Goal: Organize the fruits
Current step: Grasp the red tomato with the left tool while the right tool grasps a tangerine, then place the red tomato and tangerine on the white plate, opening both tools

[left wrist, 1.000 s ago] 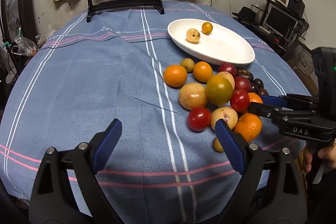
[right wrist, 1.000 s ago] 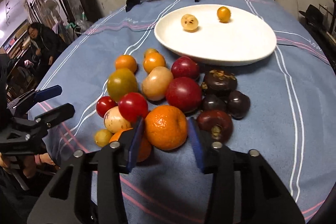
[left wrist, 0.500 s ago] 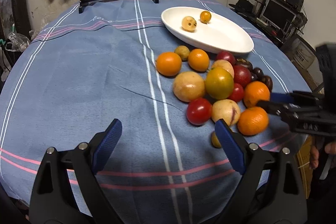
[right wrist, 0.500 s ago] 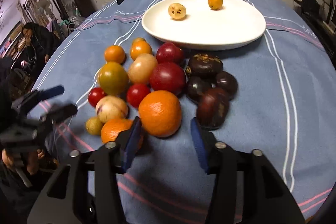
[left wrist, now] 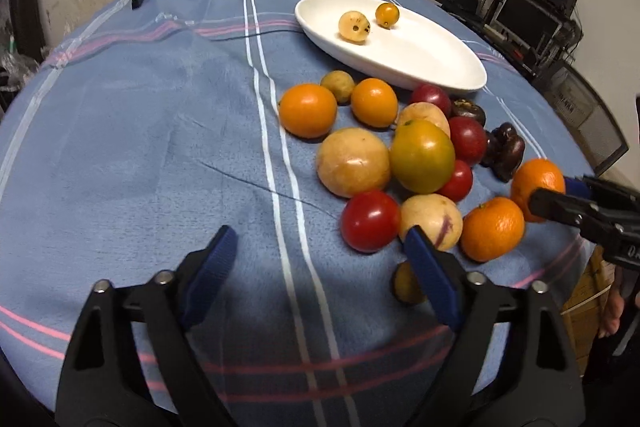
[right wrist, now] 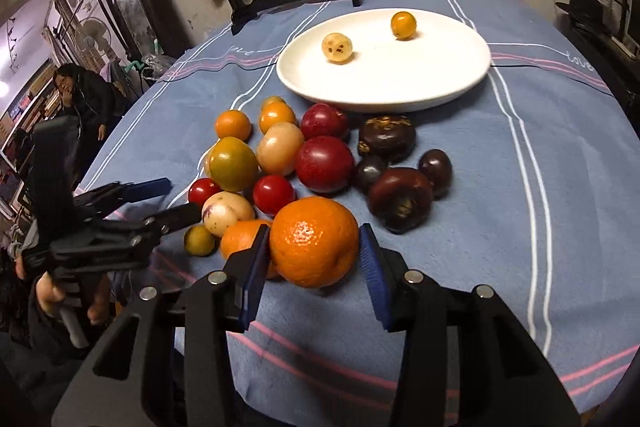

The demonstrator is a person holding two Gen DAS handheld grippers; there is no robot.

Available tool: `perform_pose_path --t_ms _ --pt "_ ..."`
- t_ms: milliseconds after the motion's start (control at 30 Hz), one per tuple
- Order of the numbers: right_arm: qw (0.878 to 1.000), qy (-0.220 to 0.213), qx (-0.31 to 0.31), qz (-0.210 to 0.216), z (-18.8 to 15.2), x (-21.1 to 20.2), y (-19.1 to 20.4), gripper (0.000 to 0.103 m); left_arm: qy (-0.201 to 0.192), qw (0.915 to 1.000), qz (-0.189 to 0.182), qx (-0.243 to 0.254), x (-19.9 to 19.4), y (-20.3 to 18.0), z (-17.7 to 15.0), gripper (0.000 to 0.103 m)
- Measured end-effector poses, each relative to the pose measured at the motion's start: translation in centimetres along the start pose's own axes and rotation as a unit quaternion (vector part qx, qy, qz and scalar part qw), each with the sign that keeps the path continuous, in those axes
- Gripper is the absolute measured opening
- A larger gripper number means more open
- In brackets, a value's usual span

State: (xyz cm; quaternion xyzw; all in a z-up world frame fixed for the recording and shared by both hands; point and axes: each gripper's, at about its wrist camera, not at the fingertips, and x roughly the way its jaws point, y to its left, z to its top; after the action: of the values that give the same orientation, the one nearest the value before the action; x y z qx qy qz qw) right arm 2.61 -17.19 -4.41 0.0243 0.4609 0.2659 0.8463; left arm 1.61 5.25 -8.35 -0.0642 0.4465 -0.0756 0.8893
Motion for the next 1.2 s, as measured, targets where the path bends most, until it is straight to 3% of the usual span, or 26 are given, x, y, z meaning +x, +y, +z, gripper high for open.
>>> perform_pose_path --t_ms 100,233,367,400,433,633,867,1067,1200 --pt "1.000 0.004 0.010 0.009 -0.1 0.1 -0.4 0.045 -0.004 0.9995 -0.032 -0.003 0.3 0.0 0.3 0.065" --pt "1.000 0.011 0.013 0.019 -0.2 0.3 -0.3 0.045 -0.003 0.9989 -0.043 0.016 0.7 -1.2 0.4 0.045" --pt "1.000 0.011 0.014 0.021 -0.2 0.2 -0.2 0.045 0.001 0.9984 -0.055 0.012 1.4 -1.5 0.5 0.044" --pt "1.000 0.011 0.016 0.020 -0.2 0.2 -0.3 0.045 0.002 0.9983 -0.057 0.010 1.3 -1.5 0.5 0.041" --pt "1.000 0.010 0.017 0.018 -0.1 0.1 -0.3 0.045 0.004 0.9977 -0.068 0.006 1.2 -1.5 0.5 0.029" --pt "1.000 -0.002 0.009 0.008 0.2 -0.3 -0.2 0.045 0.002 0.9975 -0.071 0.003 0.2 -2.0 0.2 0.029" --pt "1.000 -0.010 0.002 0.013 1.1 -0.4 -0.2 0.045 -0.033 0.9977 -0.057 0.017 -2.7 -2.0 1.5 0.029" --pt "1.000 -0.010 -0.005 0.015 3.4 0.3 -0.9 0.045 -0.027 0.9984 -0.046 0.021 -2.0 -1.4 5.0 0.029" --pt "1.000 -0.015 -0.011 -0.003 7.0 1.2 -2.6 0.045 -0.027 0.9978 -0.032 0.052 -0.1 -2.3 9.7 0.030"
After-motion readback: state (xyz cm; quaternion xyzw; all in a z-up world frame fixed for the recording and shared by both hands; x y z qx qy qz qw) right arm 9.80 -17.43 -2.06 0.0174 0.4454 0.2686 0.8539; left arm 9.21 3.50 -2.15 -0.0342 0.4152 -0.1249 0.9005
